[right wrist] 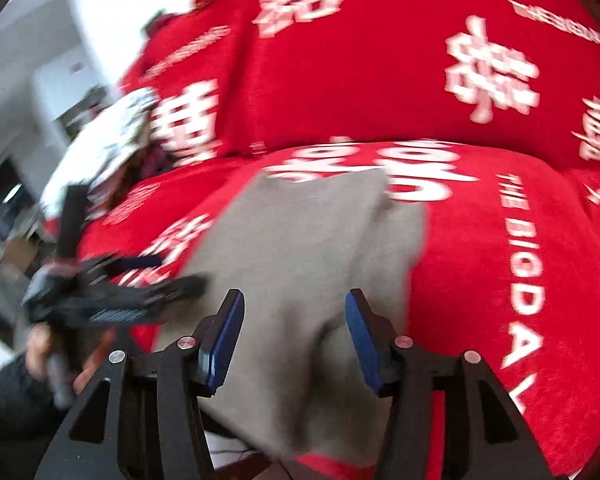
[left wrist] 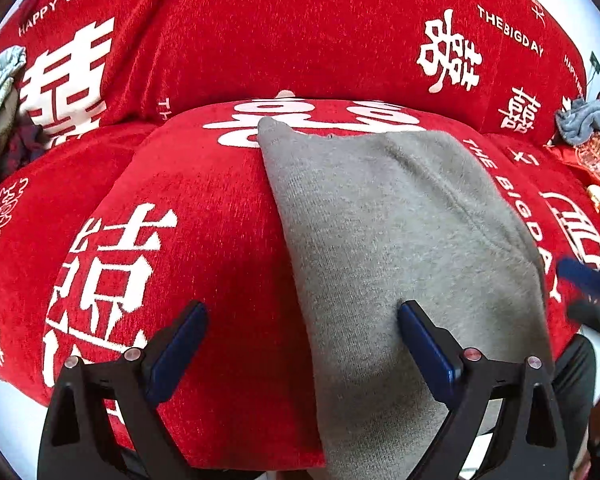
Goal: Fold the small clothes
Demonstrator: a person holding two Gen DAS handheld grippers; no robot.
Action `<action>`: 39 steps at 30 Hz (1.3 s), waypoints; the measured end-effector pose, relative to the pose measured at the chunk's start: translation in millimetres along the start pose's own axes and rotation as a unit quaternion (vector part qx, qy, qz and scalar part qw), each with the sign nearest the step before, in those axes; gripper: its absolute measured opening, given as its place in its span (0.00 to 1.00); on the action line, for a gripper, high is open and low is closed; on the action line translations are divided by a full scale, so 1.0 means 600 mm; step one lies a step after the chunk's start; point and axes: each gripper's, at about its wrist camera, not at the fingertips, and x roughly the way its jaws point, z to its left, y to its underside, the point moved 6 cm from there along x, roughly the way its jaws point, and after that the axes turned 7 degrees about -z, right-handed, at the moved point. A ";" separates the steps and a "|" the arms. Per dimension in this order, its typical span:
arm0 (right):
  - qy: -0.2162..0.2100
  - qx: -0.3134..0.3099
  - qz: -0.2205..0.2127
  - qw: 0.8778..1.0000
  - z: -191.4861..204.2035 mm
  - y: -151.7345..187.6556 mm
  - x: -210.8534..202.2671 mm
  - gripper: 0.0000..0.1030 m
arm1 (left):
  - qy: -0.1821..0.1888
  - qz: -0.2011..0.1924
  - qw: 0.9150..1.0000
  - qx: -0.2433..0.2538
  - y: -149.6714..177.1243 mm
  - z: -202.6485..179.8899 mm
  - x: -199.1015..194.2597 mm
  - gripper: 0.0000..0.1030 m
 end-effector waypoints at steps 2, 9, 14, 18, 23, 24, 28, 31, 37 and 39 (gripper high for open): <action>-0.026 -0.013 0.015 0.999 0.021 0.024 0.007 0.55 | -0.001 0.001 1.000 -0.001 0.006 -0.002 0.006 0.94; -0.011 0.062 0.065 0.996 -0.044 0.096 0.052 0.53 | 0.006 0.006 1.000 0.005 -0.007 -0.001 0.006 0.94; -0.023 0.032 0.018 0.999 -0.034 0.019 0.028 0.54 | -0.025 -0.016 1.000 0.009 -0.081 0.004 0.022 0.94; -0.033 0.026 0.004 0.999 -0.035 -0.048 0.063 0.57 | -0.048 0.007 0.999 0.016 -0.113 -0.001 0.068 0.94; 0.012 0.042 0.064 0.997 -0.087 -0.058 0.164 0.56 | -0.068 0.028 0.997 0.032 -0.103 -0.001 0.116 0.94; 0.011 0.051 0.071 0.996 -0.095 -0.053 0.177 0.56 | -0.064 0.028 0.997 0.025 -0.102 0.001 0.118 0.94; 0.020 0.049 0.062 0.997 -0.091 -0.057 0.173 0.56 | -0.063 0.029 0.998 0.014 -0.099 0.004 0.107 0.94; 0.038 0.031 0.055 0.997 -0.072 -0.055 0.146 0.57 | -0.062 0.016 0.998 0.016 -0.096 -0.003 0.077 0.94; 0.015 0.014 0.014 1.000 -0.017 -0.032 0.071 0.61 | -0.059 -0.010 0.998 0.017 -0.060 -0.019 0.020 0.94; 0.008 0.001 0.022 1.000 -0.001 -0.005 0.067 0.61 | -0.060 -0.006 0.998 0.018 -0.038 -0.020 0.016 0.94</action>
